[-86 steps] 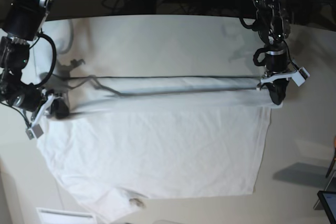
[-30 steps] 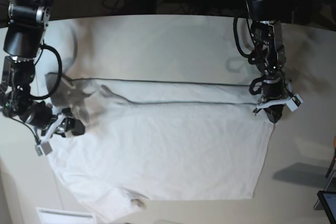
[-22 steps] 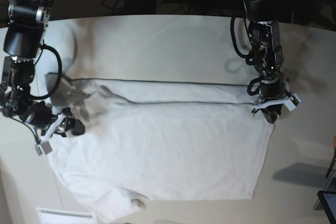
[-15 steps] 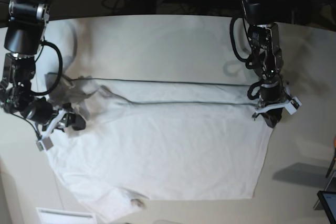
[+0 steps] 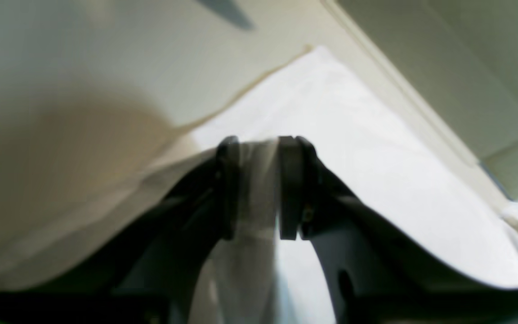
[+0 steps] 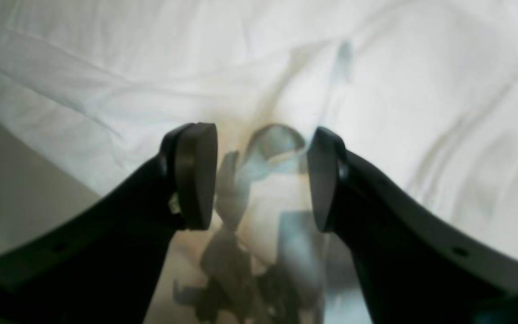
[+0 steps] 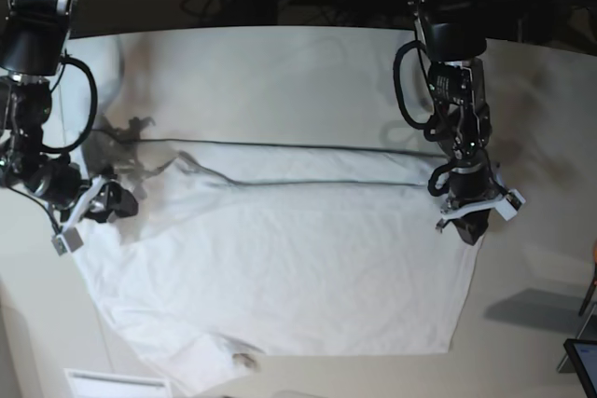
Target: Fold the T-shirt properly
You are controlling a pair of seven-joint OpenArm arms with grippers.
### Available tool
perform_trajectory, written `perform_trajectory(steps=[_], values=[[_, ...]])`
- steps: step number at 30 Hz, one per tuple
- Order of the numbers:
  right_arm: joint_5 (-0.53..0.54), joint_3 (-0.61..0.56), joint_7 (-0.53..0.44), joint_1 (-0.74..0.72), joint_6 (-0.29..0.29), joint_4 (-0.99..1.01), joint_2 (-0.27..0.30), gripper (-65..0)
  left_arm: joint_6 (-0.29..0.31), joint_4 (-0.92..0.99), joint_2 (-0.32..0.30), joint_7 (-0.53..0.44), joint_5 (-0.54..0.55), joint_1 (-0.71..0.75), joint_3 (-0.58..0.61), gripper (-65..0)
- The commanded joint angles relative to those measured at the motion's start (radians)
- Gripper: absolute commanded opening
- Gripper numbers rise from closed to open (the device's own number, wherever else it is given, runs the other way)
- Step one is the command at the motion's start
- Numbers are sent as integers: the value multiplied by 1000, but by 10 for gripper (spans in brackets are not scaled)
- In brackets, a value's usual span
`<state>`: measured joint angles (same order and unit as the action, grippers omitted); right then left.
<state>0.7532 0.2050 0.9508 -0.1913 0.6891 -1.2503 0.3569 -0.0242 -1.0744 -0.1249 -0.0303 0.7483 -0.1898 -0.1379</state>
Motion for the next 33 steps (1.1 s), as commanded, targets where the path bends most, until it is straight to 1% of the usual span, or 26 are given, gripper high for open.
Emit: perform_trajectory(steps=[1, 3, 5, 7, 10, 14, 17, 20, 25, 33], values=[[25, 4, -19, -18, 9, -19, 12, -338, 16, -16, -9, -27, 0, -23, 1, -501], [29, 4, -19, -7, 9, -19, 12, -338, 16, -16, -12, -27, 0, -17, -1, -502], [30, 4, -13, -1, 9, -21, 12, -338, 16, -16, -11, -24, 0, -12, -29, -504], [30, 6, 20, -1, 9, -21, 6, -338, 16, -16, -9, -24, 0, 5, -75, -504], [32, 11, 63, 0, 9, -21, -2, -338, 16, -17, -8, -24, 0, 19, -107, -504], [32, 11, 75, 20, 9, -21, -22, -338, 16, -16, -14, -23, -2, 36, -111, -502], [32, 11, 78, 40, 9, -21, -57, -338, 16, -16, -14, -23, -2, 52, -111, -502], [32, 11, 104, 46, 9, -21, -88, -338, 16, -16, -14, -23, -3, 54, -111, -502], [32, 11, 118, 48, 9, -21, -120, -341, 16, -17, -14, -23, -5, 54, -108, -502], [32, 9, 116, 31, 9, -21, -121, -344, 16, -16, -14, -23, -5, 54, -104, -502]])
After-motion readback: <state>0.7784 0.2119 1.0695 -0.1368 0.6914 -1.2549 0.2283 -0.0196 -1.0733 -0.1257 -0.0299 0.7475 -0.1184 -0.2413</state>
